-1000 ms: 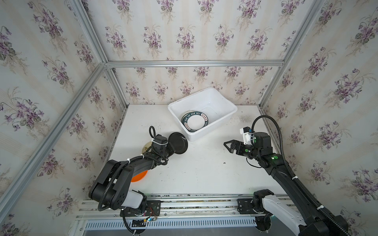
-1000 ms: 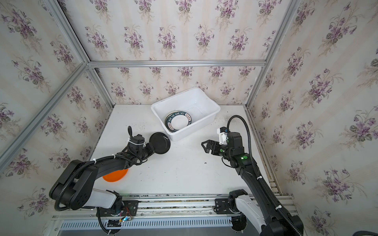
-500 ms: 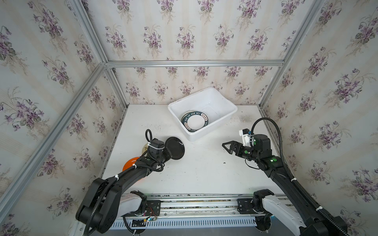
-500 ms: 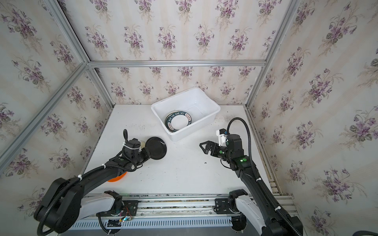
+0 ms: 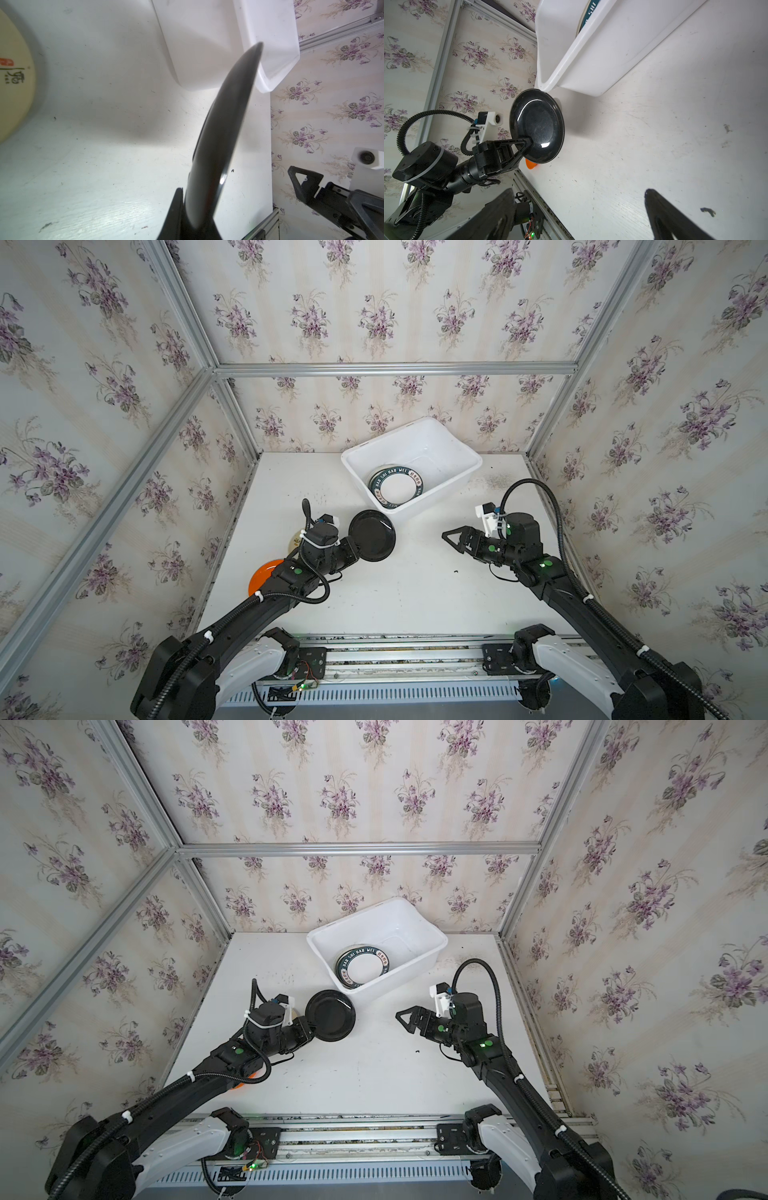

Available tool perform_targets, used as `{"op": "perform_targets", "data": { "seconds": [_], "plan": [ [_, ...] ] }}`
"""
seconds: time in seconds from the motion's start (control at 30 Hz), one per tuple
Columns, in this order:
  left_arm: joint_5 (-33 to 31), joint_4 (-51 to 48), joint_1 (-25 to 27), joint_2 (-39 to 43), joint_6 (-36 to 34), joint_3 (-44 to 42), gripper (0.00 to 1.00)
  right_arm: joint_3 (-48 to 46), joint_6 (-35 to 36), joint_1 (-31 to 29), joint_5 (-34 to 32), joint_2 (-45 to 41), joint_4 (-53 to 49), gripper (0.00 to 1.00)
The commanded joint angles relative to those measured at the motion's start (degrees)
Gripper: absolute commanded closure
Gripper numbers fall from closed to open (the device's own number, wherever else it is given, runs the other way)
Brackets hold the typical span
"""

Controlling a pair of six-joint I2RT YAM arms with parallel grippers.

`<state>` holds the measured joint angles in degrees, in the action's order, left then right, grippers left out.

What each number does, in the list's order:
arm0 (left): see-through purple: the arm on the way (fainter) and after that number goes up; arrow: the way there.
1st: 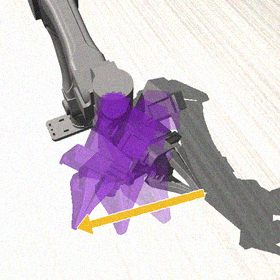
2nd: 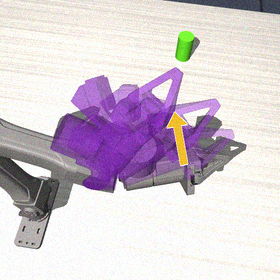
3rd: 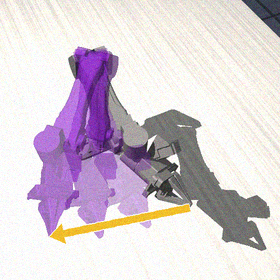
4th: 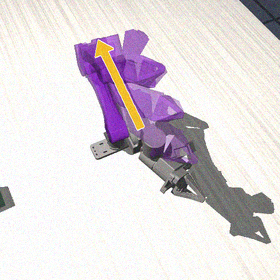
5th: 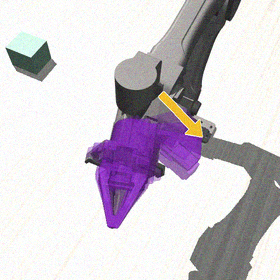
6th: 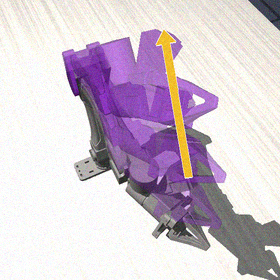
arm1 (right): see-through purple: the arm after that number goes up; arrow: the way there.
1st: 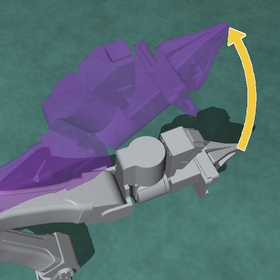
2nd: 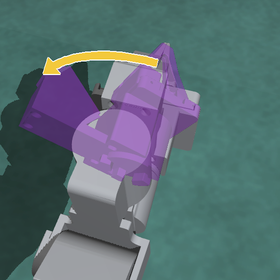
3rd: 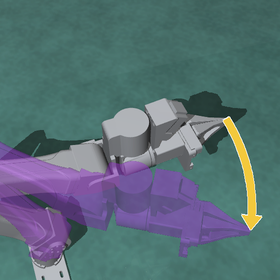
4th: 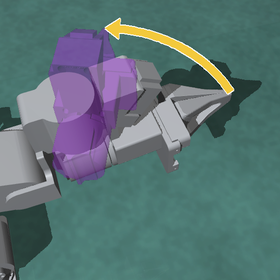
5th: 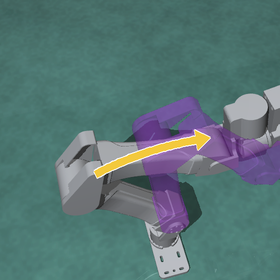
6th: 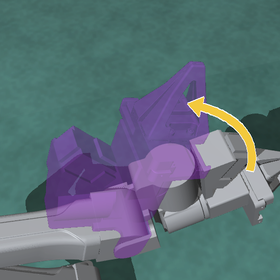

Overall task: Place the plates into the plastic bin on the countertop
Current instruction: 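Tilt the black plate upright with the left gripper toward the right gripper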

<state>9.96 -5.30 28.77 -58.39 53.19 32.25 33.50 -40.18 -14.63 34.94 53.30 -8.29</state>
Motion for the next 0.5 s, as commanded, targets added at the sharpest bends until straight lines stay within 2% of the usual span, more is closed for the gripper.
{"op": "perform_targets", "data": {
  "seconds": [0.0,0.23,0.47],
  "plan": [
    [2.25,-0.06,0.86,1.56,0.40,1.44,1.00,-0.52,-1.57,-0.61,2.58,0.22,6.62,0.03],
    [2.20,-0.06,4.12,3.04,2.10,4.76,1.00,-2.36,-7.90,-1.32,5.82,3.56,15.29,0.11],
    [2.35,0.16,6.28,-0.53,1.71,8.07,1.00,-1.94,-9.03,-2.50,5.83,4.18,18.23,0.20]
  ]
}}
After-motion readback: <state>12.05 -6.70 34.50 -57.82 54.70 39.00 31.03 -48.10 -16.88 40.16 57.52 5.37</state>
